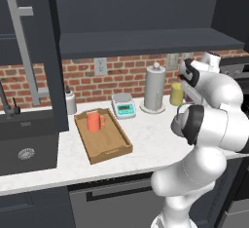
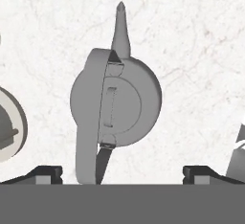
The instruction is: Pick the kettle from the counter and place it on the tray. Then pick the mug from the cabinet and place it on the tray. Then close the cabinet doors.
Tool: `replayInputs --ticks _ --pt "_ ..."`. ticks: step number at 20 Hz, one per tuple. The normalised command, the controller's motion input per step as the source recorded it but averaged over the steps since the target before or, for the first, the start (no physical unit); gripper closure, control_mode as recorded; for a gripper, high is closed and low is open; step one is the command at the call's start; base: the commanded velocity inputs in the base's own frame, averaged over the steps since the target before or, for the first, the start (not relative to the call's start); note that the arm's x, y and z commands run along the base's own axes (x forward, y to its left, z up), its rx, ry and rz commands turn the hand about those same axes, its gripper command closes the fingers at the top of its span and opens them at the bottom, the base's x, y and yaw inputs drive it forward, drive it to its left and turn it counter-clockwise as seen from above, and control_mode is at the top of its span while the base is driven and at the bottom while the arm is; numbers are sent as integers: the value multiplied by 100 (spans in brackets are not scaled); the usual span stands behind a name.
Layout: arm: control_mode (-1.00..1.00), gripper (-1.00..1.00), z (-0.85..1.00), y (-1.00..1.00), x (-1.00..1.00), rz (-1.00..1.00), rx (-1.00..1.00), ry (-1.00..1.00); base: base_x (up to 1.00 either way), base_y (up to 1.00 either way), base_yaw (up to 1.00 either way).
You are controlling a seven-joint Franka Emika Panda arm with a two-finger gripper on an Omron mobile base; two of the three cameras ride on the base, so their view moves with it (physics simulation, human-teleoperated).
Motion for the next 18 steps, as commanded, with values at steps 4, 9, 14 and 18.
replayInputs --ticks 4,9,14,18 --pt "-100 -100 -7 0 19 0 2 5 0 0 0" --pt "-100 -100 -1 0 21 0 2 6 0 0 0" --pt "-100 -100 0 0 21 0 2 6 0 0 0" --pt "-100 -100 -1 0 17 0 2 6 0 0 0"
